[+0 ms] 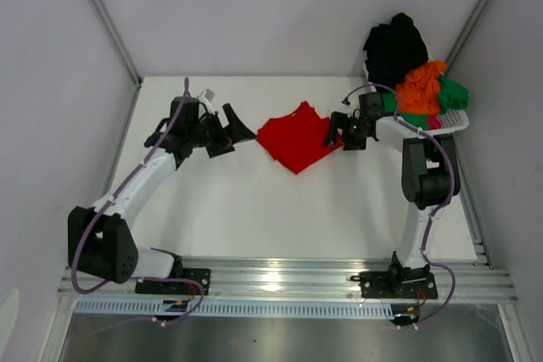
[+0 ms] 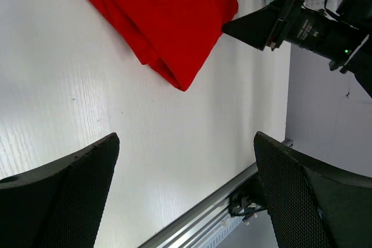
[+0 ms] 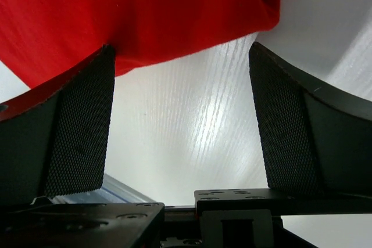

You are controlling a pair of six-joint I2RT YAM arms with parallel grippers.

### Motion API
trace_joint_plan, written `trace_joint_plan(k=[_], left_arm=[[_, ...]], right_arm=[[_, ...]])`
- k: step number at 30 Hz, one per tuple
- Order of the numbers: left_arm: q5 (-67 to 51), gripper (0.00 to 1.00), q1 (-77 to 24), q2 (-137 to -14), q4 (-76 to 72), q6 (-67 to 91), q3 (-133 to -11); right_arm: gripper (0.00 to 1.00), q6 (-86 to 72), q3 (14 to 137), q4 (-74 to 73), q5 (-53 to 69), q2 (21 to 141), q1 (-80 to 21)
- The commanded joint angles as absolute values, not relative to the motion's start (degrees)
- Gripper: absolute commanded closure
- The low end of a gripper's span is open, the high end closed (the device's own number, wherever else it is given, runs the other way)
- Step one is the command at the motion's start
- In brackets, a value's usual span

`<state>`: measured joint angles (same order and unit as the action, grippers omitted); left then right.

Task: Fold and stack the t-shirts
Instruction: Neatly place the folded tshirt to the corner

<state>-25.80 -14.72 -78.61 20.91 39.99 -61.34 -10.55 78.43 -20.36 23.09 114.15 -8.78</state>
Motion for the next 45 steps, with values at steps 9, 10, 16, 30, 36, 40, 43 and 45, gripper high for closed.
trace_joint_plan(k=[9,10,16,30,36,40,43,45], left_arm=[[-25.9,0.00,-15.2,-70.2,19.5,36.9,-54.9],[-26.2,0.00,-15.1,-69.9,19.5,36.8,-54.1],[-25.6,0.00,-15.2,-67.8,19.6,36.5,-52.9],[-23.9,0.00,-15.2,-67.5,19.2,36.0,-51.8],[-22.1,0.01,-15.2,-64.9,19.9,35.6,-50.5],[-21.8,0.01,-15.2,-64.5,19.6,35.7,-49.7],[-21.5,0.01,-15.2,-65.1,19.2,36.2,-49.2],[-20.4,0.01,-15.2,-65.6,19.9,36.8,-49.5]], right_arm=[[0.13,-9.7,74.2,-12.4,18.2,110.9,-11.4],[0.13,-9.3,74.4,-13.0,18.3,109.8,-11.4],[0.10,-0.3,77.4,-16.4,20.5,103.5,-11.4],[0.07,6.8,84.1,-19.7,22.1,113.6,-10.6],[0.08,5.8,84.8,-18.4,23.1,116.0,-9.5],[0.09,3.4,83.8,-17.2,25.1,115.9,-9.8],[0.10,0.6,80.9,-15.5,25.7,114.9,-10.7],[0.10,-2.1,77.3,-12.8,27.4,114.3,-10.9]])
